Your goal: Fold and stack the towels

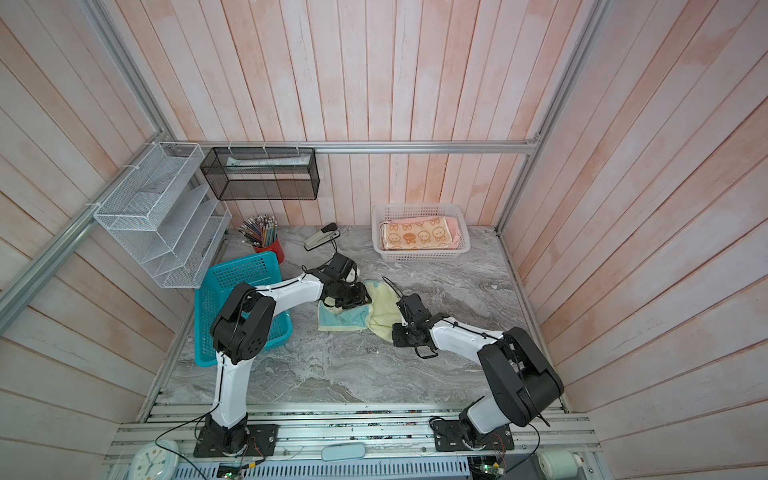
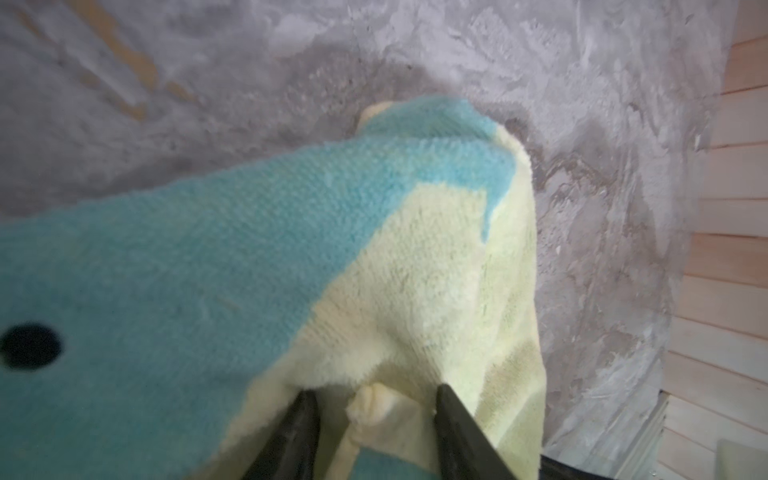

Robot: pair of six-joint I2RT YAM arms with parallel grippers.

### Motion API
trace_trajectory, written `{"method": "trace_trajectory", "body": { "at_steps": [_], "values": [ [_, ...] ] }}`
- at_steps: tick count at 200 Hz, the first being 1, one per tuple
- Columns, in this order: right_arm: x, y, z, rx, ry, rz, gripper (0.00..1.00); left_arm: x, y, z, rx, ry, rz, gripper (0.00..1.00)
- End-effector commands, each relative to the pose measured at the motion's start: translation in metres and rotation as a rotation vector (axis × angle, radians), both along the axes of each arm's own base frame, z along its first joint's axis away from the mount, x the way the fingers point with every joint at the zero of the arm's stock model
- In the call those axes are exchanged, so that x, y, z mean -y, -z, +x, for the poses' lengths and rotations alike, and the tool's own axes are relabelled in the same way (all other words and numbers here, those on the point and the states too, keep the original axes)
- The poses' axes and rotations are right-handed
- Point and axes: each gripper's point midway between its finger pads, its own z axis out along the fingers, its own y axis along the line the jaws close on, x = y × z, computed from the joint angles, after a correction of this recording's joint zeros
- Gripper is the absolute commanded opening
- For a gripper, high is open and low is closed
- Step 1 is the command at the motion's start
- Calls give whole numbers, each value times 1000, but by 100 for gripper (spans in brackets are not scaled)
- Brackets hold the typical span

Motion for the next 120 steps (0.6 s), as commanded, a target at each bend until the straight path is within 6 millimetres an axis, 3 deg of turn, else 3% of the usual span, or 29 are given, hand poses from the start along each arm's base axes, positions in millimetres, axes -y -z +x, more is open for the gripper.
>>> {"method": "trace_trajectory", "body": {
  "at_steps": [1, 21, 47, 62, 92, 120],
  "values": [
    [15, 16, -20, -67, -7, -65, 9, 8, -24, -7, 40, 47, -45, 22],
    [12, 9, -17, -44, -13, -54, 0, -1, -53, -9, 116, 42, -39, 0],
    [12, -2, -12, -17, -23, -55, 0, -16, -98, -19, 226, 53, -28, 0],
    [13, -9, -12, -4, -25, -55, 0, -28, -111, -31, 277, 49, -16, 0],
    [18, -11, -21, -9, -22, -55, 0, -48, -115, -80, 364, 60, 23, 23],
    [26, 0, -34, -40, -12, -60, 0, -50, -101, -142, 350, 102, -23, 27]
  ]
}}
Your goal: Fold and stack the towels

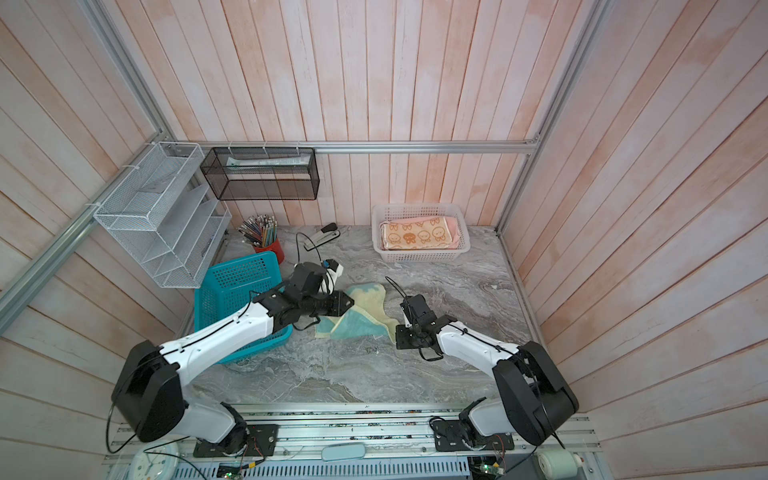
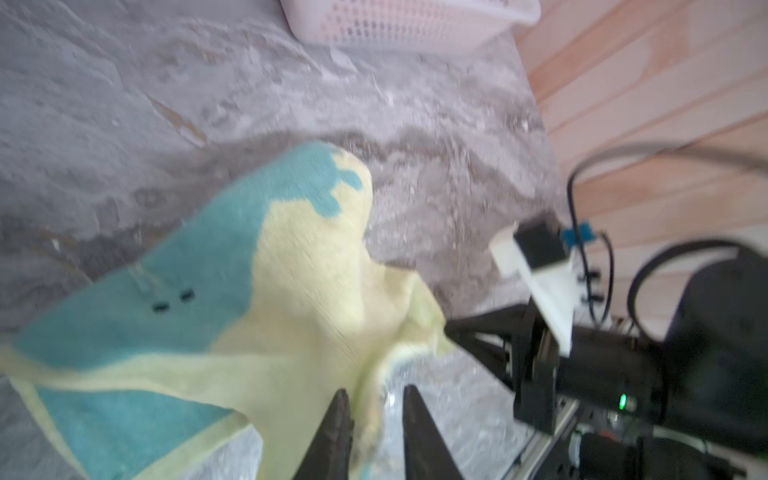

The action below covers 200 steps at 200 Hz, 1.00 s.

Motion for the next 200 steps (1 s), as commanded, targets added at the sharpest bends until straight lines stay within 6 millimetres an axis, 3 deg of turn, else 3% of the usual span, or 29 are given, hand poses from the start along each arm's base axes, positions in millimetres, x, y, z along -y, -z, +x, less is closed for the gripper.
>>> {"method": "trace_trajectory", "body": {
  "at_steps": [1, 18, 35, 52, 63, 82, 117, 147, 177, 187, 200],
  "values": [
    [15, 17, -22, -66, 3, -51, 0, -9, 26, -36, -10, 7, 29, 27],
    [18, 23, -27, -84, 8, -50, 0, -18, 35, -60, -37, -7, 9, 28],
    [17, 25, -30, -92, 9, -42, 0, -32, 41, -67, -61, -72, -2, 30],
    [16, 25, -30, -96, 9, -37, 0, -42, 41, -64, -69, -150, -6, 35],
    [17, 24, -30, -95, 9, -39, 0, -47, 40, -58, -82, -204, -3, 44],
    [18, 21, -30, -87, 10, -44, 0, -54, 51, -45, -180, -278, -20, 51],
    [22, 22, -34, -87, 14, -48, 0, -25, 54, -20, -256, -198, -139, 48],
    [23, 22, -35, -83, 23, -40, 0, -10, 81, -7, -314, -167, -89, 49],
    [23, 21, -33, -74, 21, -41, 0, 11, 89, 0, -302, -105, -104, 51],
    [23, 21, -32, -74, 19, -46, 0, 22, 83, -2, -293, -64, -115, 43],
    [23, 20, -31, -74, 15, -51, 0, 32, 72, -6, -246, -20, -100, 25]
  ]
}}
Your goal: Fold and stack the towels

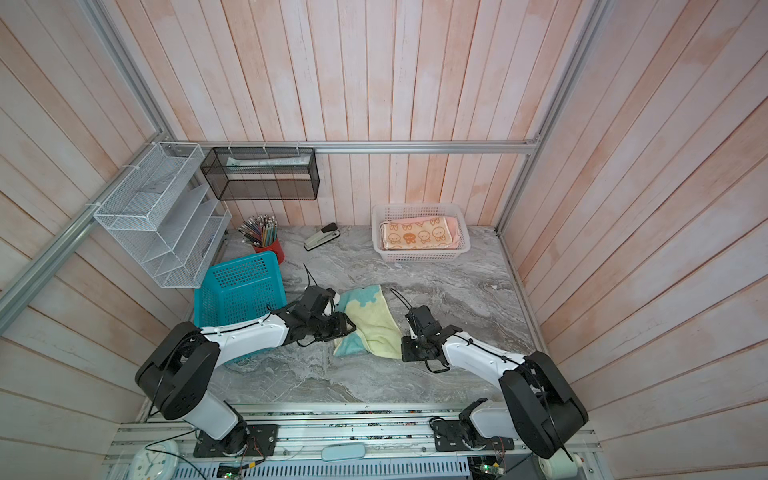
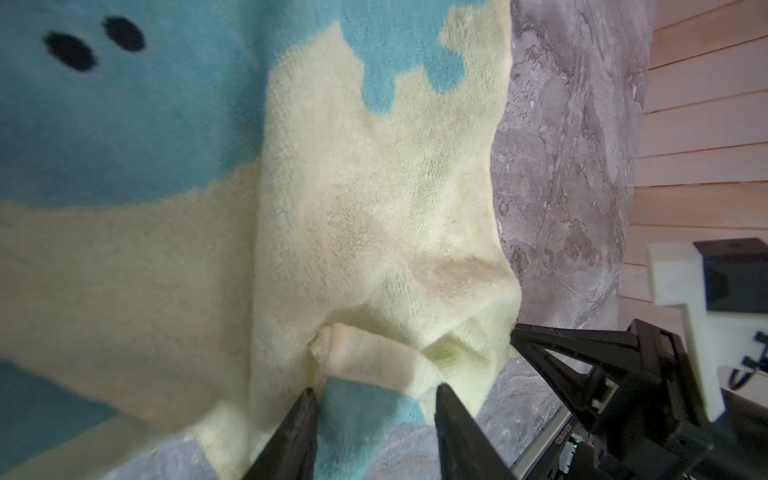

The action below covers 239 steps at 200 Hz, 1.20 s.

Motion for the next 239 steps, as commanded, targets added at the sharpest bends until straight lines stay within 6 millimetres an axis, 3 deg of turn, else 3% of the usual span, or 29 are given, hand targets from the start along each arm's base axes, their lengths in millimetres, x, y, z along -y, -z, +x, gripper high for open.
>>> {"method": "trace_trajectory", "body": {
  "at_steps": [1, 20, 45, 70, 76, 83, 93, 111, 137, 157, 178, 206, 239],
  "values": [
    [5, 2, -4, -21, 1, -26, 0, 31, -31, -1, 110, 114, -54, 23],
    [6, 1, -2, -15, 1, -29, 0, 37, -44, -12, 172, 160, 1, 0],
    [6, 0, 0, -11, -1, -31, 0, 28, -54, -37, 227, 202, 108, 0],
    [8, 0, 2, -12, 9, -37, 0, 8, -49, -79, 251, 221, 193, 0],
    [8, 0, 2, -15, 13, -36, 0, 6, -46, -97, 257, 244, 207, 0],
    [8, 0, 3, -15, 15, -35, 0, -2, -41, -110, 259, 238, 225, 7],
    [8, 1, 3, -18, 20, -33, 0, -16, -35, -125, 263, 218, 247, 26],
    [5, 3, 3, -26, 18, -17, 0, -42, -34, -137, 281, 137, 255, 49],
    [-1, 4, 2, -45, 8, 7, 0, -59, -50, -133, 322, 16, 177, 51],
    [-1, 5, 0, -54, 10, 13, 0, -57, -56, -125, 305, -62, 136, 49],
    [-1, 1, -4, -58, 20, 29, 0, -51, -36, -126, 144, -143, 139, 49],
    [-3, -4, -10, -63, 31, 72, 0, -31, 1, -146, -117, -178, 129, 50],
    [-5, -12, -12, -48, 41, 109, 0, -18, 32, -161, -230, -122, 187, 52]
  ]
}}
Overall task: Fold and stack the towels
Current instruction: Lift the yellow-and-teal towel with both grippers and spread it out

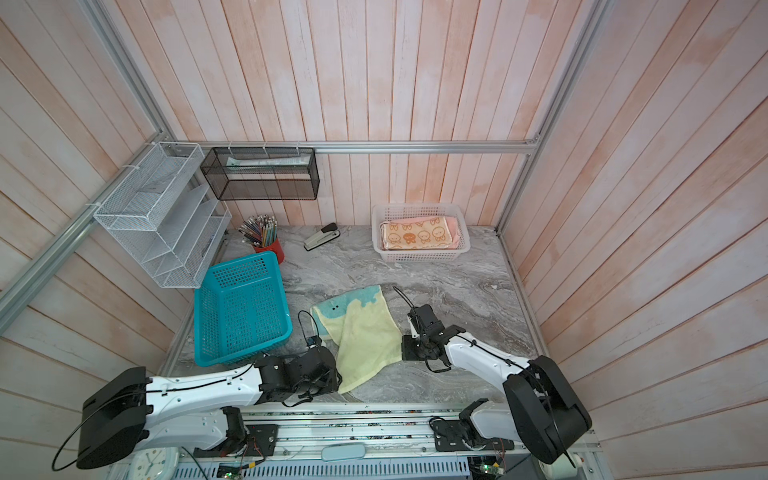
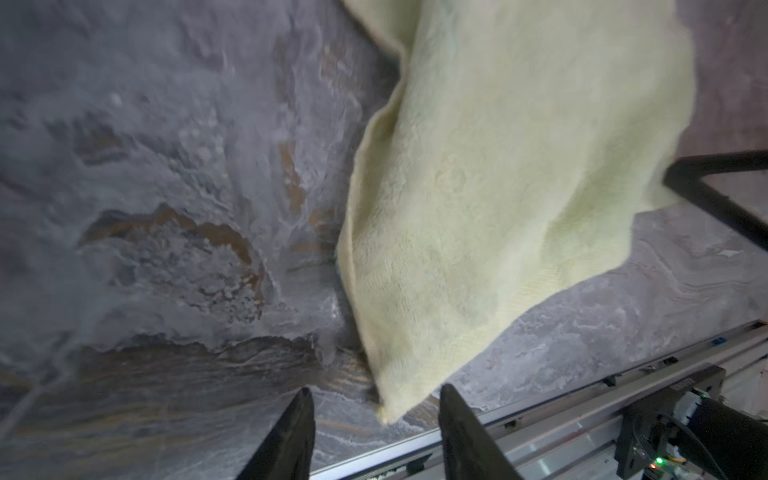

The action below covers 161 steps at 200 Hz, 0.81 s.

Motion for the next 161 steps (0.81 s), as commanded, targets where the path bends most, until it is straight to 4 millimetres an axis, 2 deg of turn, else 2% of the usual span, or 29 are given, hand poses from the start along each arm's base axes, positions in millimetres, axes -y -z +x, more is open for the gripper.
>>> {"method": "trace_trajectory", "body": {
  "at_steps": [1, 23, 41, 49, 74, 86, 90, 106, 129, 148, 161],
  "values": [
    [0, -2, -9, -28, 15, 27, 0, 24, 3, -11, -114, -4, -63, 52],
    [-1, -4, -9, -30, 14, 36, 0, 39, 7, -12, -144, 52, -69, 53],
    [-2, -4, -9, -31, 16, 42, 0, 43, 11, -12, -161, 75, -39, 51],
    [-2, -5, -9, -29, 18, 43, 0, 42, 12, -11, -163, 80, -22, 45],
    [-4, -13, -7, -8, 16, 60, 0, 41, 2, -1, -121, 75, -25, 11],
    [-4, -23, -4, 16, 17, 64, 0, 38, -10, 9, -80, 68, -30, 0],
    [-3, -27, -3, 27, 18, 65, 0, 37, -15, 12, -66, 66, -30, 0],
    [-2, -48, 3, 81, 27, 67, 0, 29, -44, 29, 23, 68, -38, 0],
    [1, -95, 13, 190, 44, 93, 0, 23, -106, 54, 210, 109, -62, 0],
    [3, -147, 16, 298, 61, 148, 0, 29, -175, 68, 404, 197, -148, 0],
    [6, -194, 18, 405, 87, 207, 0, 35, -231, 73, 552, 255, -219, 0]
  ]
}}
